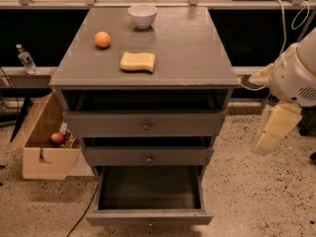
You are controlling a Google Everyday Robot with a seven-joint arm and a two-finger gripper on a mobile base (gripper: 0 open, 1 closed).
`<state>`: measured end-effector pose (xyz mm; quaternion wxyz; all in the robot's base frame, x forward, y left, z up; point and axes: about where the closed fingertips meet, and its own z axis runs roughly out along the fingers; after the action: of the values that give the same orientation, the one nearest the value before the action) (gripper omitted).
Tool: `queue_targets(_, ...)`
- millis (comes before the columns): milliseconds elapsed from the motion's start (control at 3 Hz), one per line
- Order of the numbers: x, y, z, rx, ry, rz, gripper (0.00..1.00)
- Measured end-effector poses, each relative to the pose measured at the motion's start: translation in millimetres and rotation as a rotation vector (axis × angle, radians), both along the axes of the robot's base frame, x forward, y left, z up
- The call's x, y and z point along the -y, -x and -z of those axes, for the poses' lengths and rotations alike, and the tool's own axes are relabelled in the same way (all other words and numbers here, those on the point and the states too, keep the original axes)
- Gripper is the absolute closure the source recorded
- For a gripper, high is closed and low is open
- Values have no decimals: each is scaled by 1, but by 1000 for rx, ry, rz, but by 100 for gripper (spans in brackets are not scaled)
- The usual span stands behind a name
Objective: Close bottom drawer
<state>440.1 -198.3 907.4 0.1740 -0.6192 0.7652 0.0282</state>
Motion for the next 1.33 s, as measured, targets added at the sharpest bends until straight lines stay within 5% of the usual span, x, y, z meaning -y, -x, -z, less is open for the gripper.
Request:
queue_targets(667, -44, 12, 112, -94, -94, -93, 0)
queue_targets(1000, -73, 20, 177, -152, -138, -80, 0)
queue_targets(1333, -95, 17, 231, -180, -197, 16, 0)
